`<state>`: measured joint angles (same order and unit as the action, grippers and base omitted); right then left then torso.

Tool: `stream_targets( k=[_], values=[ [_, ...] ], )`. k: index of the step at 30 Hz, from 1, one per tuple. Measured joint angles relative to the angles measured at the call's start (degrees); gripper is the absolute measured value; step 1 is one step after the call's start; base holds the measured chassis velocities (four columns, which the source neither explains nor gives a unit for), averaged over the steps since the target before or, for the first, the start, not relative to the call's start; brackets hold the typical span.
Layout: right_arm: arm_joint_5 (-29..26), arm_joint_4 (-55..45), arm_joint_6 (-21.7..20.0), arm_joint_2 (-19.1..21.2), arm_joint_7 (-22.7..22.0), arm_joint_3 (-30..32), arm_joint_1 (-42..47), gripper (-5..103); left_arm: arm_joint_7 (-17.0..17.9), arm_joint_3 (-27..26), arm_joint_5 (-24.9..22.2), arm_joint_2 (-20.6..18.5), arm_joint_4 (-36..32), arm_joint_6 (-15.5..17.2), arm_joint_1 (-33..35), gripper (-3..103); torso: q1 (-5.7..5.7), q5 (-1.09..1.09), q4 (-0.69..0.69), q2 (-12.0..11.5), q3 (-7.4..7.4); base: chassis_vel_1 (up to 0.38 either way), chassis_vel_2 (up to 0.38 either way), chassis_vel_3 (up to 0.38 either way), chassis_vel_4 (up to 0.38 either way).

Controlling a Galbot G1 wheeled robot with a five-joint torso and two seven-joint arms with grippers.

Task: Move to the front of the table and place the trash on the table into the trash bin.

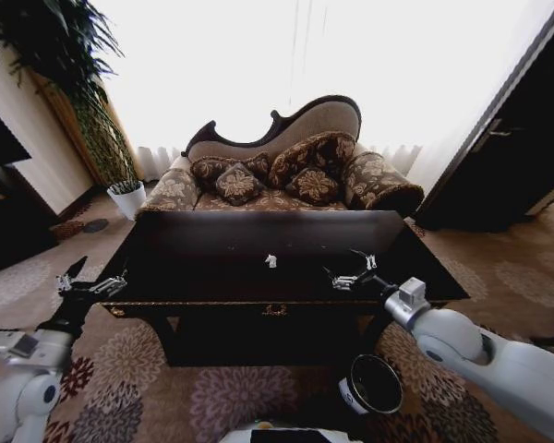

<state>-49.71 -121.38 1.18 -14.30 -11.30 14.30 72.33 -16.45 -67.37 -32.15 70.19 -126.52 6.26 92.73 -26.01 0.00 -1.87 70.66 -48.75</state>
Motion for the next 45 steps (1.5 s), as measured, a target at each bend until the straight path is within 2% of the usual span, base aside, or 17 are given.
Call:
stream_targets(
  k=[4, 6, 8, 13, 15, 16, 19, 21, 24, 26, 29, 34, 37, 39, 41, 45],
  values=[
    [-4.3, 0.5, -0.5, 0.2, -0.2, -1.5, -3.4, 100, 0.0, -0.3, 0.0, 0.4, -0.1, -0.2, 0.4, 100, 0.0, -0.02, 0.0, 0.0, 0.0, 0.0, 0.0, 0.0, 0.0],
    [-9.1, 0.4, -2.6, -1.1, -2.6, -3.4, -7.8, 100, 0.0, -0.3, 0.2, 1.1, -0.3, -0.4, 0.6, 100, 0.0, -0.03, 0.02, 0.0, 0.0, 0.0, 0.0, 0.0, 0.0],
    [-10.3, 0.2, -3.2, -1.7, -3.3, -3.5, -8.6, 100, 0.0, -0.3, 0.3, 1.3, -0.4, -0.4, 0.6, 100, 0.0, -0.02, 0.02, 0.0, 0.0, 0.0, 0.0, 0.0, 0.0],
    [-15.6, -0.6, -6.0, -9.2, -5.6, -1.7, -12.5, 100, -0.1, 0.6, 1.4, 2.3, -0.5, -0.5, 0.7, 100, 0.0, -0.01, 0.0, 0.0, 0.0, 0.0, 0.0, 0.0, 0.0],
    [-16.2, -0.6, -6.3, -10.1, -5.8, -1.6, -13.4, 100, -0.2, 0.7, 1.5, 2.4, -0.5, -0.5, 0.8, 100, 0.0, -0.01, 0.0, 0.0, 0.0, 0.0, 0.0, 0.0, 0.0],
    [-17.1, -0.1, -7.2, -12.6, -6.1, -1.6, -15.8, 100, -0.2, 1.1, 2.0, 2.7, -0.6, -0.5, 0.8, 100, 0.01, -0.02, 0.0, 0.0, 0.0, 0.0, 0.0, 0.0, 0.0],
    [-17.7, 0.8, -8.4, -16.6, -6.3, -2.3, -19.8, 100, -0.2, 1.8, 2.8, 3.3, -1.2, -0.5, 1.3, 100, 0.0, -0.02, 0.01, 0.0, 0.0, 0.0, 0.0, 0.0, 0.0],
    [-17.7, 1.0, -8.5, -17.3, -6.3, -2.5, -20.4, 100, -0.2, 1.8, 2.9, 3.5, -1.3, -0.5, 1.4, 100, 0.0, -0.03, 0.01, 0.0, 0.0, 0.0, 0.0, 0.0, 0.0],
    [-16.7, 1.2, -8.8, -20.9, -6.2, -3.8, -21.8, 100, -0.3, 1.6, 3.2, 3.7, -2.0, -0.5, 2.1, 100, 0.0, -0.02, 0.01, 0.0, 0.0, 0.0, 0.0, 0.0, 0.0],
    [-16.1, 0.9, -8.8, -21.7, -5.9, -4.0, -21.8, 100, -0.3, 1.5, 3.2, 3.7, -2.0, -0.5, 2.2, 100, 0.0, -0.01, 0.0, 0.0, 0.0, 0.0, 0.0, 0.0, 0.0],
    [-11.3, -3.0, -8.5, -25.7, -2.7, -4.1, -19.7, 100, -0.3, 0.9, 3.3, 3.8, -2.1, -0.5, 2.5, 100, 0.0, -0.01, 0.01, 0.0, 0.0, 0.0, 0.0, 0.0, 0.0],
    [-7.7, -7.9, -7.9, -28.2, 0.1, -3.1, -15.8, 100, -0.4, 1.0, 4.0, 4.6, -2.0, -0.5, 2.9, 100, 0.01, -0.02, 0.0, 0.0, 0.0, 0.0, 0.0, 0.0, 0.0],
    [-5.3, -9.3, -8.4, -28.5, 0.3, -3.0, -14.3, 100, -0.4, 1.4, 4.4, 4.9, -1.9, -0.5, 2.9, 100, 0.01, -0.03, 0.0, 0.0, 0.01, 0.0, 0.0, 0.0, 0.0],
    [0.5, -9.8, -9.7, -28.2, -0.2, -5.2, -13.1, 100, -0.5, 2.1, 5.2, 5.3, -1.7, -0.5, 2.8, 100, 0.01, -0.02, -0.01, 0.0, 0.01, 0.0, 0.0, 0.0, 0.0],
    [3.0, -9.4, -11.2, -27.2, -1.8, -8.2, -13.5, 100, -0.5, 2.7, 5.7, 5.8, -1.7, -0.6, 2.7, 100, 0.01, -0.02, 0.0, 0.0, 0.01, 0.0, 0.0, 0.0, 0.0],
    [2.1, -8.2, -12.9, -25.8, -3.7, -13.0, -16.2, 100, -0.6, 3.2, 6.2, 6.3, -1.7, -0.6, 2.8, 100, 0.01, -0.02, -0.01, 0.0, 0.0, 0.0, 0.0, 0.0, 0.0]
  ],
)
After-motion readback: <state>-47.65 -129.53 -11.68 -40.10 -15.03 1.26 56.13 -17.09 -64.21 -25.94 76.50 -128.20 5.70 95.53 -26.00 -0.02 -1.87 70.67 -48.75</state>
